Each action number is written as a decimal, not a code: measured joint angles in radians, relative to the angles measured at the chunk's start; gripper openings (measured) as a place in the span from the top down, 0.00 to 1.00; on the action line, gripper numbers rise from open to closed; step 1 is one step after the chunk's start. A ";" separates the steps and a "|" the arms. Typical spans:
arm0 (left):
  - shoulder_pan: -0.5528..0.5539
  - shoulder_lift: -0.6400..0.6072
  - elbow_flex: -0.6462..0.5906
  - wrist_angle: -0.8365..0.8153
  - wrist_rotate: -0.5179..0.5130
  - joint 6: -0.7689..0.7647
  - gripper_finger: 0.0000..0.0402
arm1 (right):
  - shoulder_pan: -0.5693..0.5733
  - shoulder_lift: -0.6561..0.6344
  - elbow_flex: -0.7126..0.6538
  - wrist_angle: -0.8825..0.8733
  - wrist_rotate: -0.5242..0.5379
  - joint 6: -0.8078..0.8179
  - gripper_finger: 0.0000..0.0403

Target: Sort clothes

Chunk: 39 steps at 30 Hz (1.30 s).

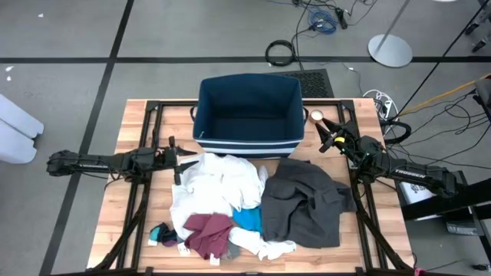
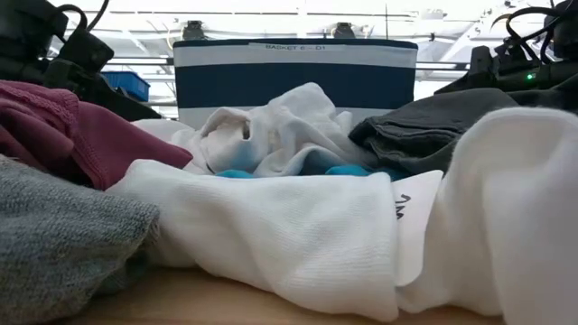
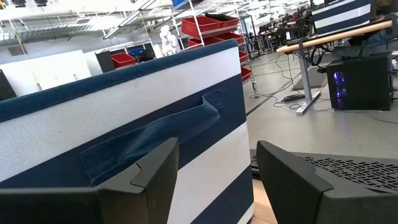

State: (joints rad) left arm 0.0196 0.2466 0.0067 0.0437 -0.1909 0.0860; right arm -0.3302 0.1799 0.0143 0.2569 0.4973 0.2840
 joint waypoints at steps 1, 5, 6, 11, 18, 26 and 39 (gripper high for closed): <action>0.000 0.000 0.000 0.000 0.000 0.000 0.59 | 0.000 0.000 0.000 0.000 0.000 0.000 0.49; 0.000 0.000 0.000 0.000 0.000 0.000 0.59 | 0.000 0.000 0.000 0.000 0.000 0.000 0.49; 0.000 0.000 0.000 0.000 0.000 0.000 0.59 | 0.000 0.000 0.000 0.000 0.000 0.000 0.49; 0.000 0.000 0.000 0.000 0.000 0.000 0.59 | 0.000 0.000 0.000 0.006 0.000 0.000 0.49; 0.000 0.000 0.000 0.000 0.000 0.000 0.59 | 0.000 0.000 0.000 0.015 0.000 0.000 0.49; 0.000 0.000 0.000 0.005 0.001 -0.135 0.59 | 0.000 0.000 0.000 0.016 0.000 0.014 0.49; 0.000 0.000 0.000 0.183 0.000 -0.288 0.59 | 0.000 0.000 0.000 -0.001 -0.052 -0.056 0.49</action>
State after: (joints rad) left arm 0.0193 0.2466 0.0067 0.2271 -0.1909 -0.2024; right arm -0.3305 0.1799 0.0143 0.2562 0.4450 0.2275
